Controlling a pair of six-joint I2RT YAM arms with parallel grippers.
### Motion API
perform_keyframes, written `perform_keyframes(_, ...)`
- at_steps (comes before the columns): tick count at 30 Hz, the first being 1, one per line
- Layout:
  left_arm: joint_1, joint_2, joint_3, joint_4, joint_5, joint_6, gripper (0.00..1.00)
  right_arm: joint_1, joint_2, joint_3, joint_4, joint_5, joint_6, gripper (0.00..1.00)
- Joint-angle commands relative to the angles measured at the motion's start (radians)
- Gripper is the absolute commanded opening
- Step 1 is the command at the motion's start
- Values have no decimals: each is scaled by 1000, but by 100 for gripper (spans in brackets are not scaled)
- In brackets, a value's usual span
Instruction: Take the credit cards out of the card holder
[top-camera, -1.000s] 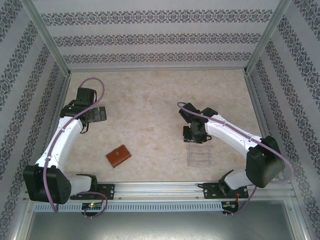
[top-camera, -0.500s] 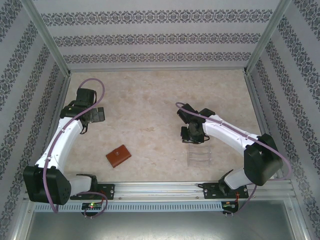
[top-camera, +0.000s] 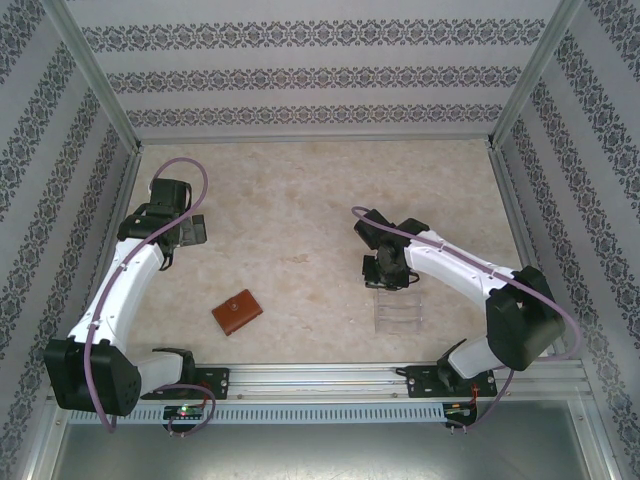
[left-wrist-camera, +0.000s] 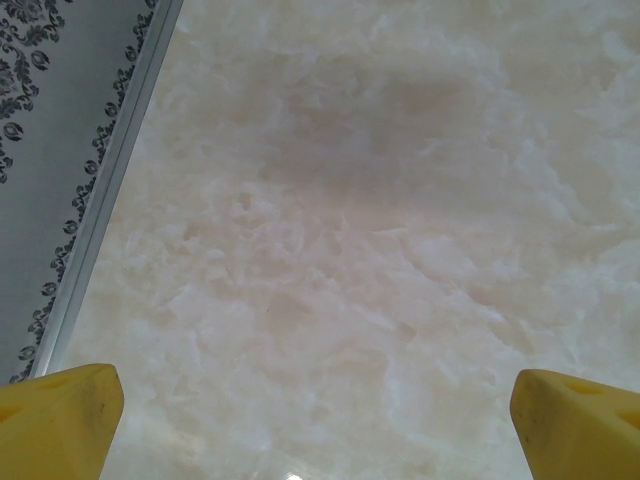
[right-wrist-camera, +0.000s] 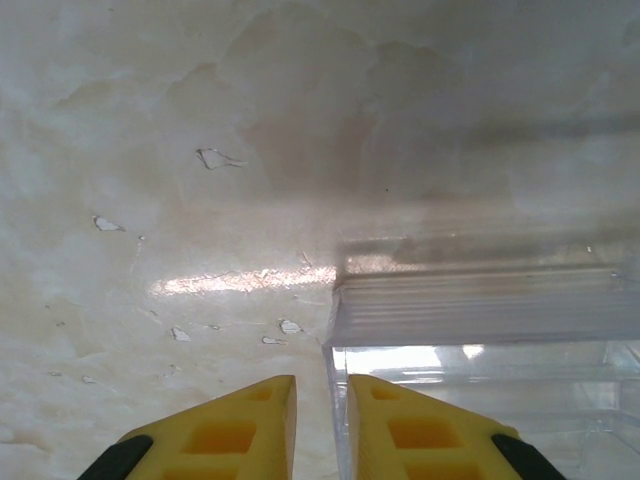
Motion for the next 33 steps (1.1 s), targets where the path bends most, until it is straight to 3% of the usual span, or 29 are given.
perform_keyframes(1,-8,-26,-8,-17,-29,13,100,15,16,-19,-10,-1,15,22)
perform_keyframes(23,-8,-15,-6,-22,-31,19,100,21,44,49,-44,12,-7,11)
perform_keyframes(33,-8,-21,-8,-23,-23,19,100,22,215,286,-78,30,-41,10)
